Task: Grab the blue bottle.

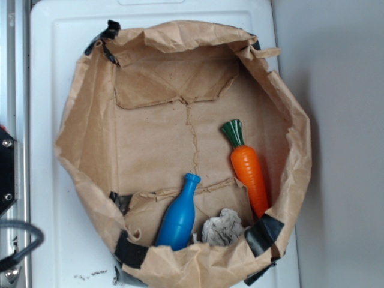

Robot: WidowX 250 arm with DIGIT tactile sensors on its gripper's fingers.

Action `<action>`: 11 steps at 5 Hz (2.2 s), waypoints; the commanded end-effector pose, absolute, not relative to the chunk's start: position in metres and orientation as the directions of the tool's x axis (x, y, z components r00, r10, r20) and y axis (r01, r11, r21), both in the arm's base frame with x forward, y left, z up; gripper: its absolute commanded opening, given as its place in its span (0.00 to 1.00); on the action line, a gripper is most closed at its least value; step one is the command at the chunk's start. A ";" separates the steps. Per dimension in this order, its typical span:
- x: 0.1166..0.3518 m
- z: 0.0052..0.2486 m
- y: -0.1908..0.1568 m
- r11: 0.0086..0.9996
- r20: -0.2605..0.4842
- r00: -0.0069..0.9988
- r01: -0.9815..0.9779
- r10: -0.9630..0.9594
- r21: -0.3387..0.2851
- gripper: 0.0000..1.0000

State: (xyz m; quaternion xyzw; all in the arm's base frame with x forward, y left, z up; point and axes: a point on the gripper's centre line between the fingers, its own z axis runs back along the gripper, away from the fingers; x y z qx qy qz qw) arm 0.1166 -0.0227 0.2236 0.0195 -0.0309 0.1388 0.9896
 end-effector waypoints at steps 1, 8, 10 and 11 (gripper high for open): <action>0.119 0.227 -0.024 0.962 0.080 0.960 -0.272 0.270 0.025 1.00; 0.306 0.159 -0.009 0.629 0.098 0.623 -0.754 0.776 -0.190 1.00; 0.306 0.159 -0.009 0.629 0.098 0.623 -0.754 0.776 -0.190 1.00; 0.289 0.136 -0.010 0.645 0.126 0.633 -0.747 0.764 -0.158 1.00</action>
